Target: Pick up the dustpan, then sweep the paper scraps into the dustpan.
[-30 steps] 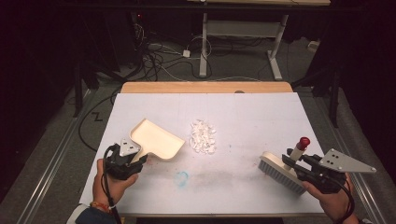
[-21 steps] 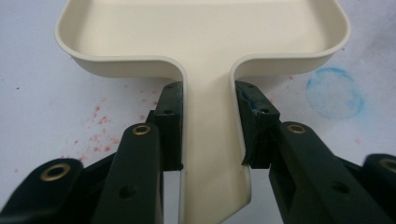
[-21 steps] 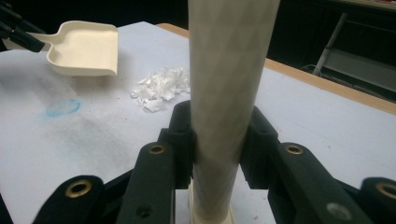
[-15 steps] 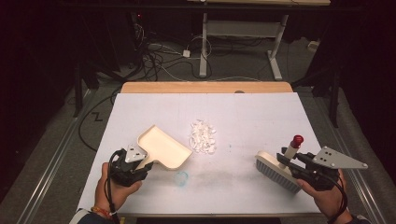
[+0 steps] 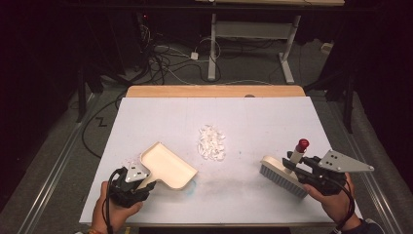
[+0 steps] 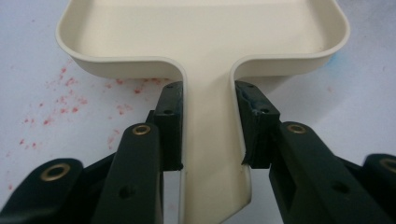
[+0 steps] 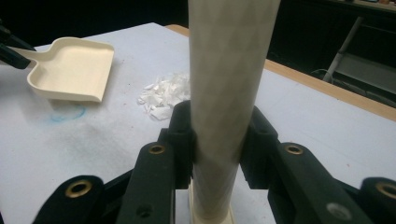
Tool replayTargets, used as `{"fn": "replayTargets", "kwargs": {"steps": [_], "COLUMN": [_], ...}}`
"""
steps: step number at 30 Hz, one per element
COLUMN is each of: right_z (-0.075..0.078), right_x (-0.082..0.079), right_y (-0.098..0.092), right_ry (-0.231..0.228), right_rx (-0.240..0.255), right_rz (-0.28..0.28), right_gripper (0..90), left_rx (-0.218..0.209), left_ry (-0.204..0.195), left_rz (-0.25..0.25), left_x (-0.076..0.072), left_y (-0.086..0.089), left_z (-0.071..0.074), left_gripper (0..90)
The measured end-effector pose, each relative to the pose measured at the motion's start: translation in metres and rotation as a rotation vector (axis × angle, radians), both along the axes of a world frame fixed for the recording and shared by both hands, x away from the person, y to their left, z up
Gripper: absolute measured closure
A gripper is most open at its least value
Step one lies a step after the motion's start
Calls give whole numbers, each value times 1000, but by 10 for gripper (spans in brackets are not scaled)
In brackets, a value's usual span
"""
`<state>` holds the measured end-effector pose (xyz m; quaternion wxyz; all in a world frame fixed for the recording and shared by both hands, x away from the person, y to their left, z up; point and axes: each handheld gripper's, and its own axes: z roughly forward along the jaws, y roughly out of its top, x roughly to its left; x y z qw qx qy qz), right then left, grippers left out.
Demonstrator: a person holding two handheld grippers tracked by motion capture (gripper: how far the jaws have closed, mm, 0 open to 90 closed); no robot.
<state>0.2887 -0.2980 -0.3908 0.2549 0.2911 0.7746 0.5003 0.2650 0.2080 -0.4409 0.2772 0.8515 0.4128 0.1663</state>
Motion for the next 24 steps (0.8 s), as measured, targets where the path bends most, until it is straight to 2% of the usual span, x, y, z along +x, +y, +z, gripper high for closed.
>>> {"fn": "replayTargets", "kwargs": {"steps": [10,15,20,23,24], "right_z": [1,5,9,8,9], "right_x": [6,12,30,37,46], "right_y": [0,2,11,15,20], "right_ry": [-8,-17,-24,-18,-21], "right_rx": [7,31,58,56,46], "right_rz": [-9,-9,-1,-3,-3], "right_gripper": [708,707,708,708,708], "left_rx": [20,17,7,3,1], "left_ry": [28,32,47,48,53], "left_rz": [-23,-32,-34,-34,-35], "left_x": [-1,1,4,4,5], "left_y": [-4,-8,-8,-8,-8], "left_z": [-7,-6,-9,-10,-11], "left_gripper": [638,637,637,637,637]}}
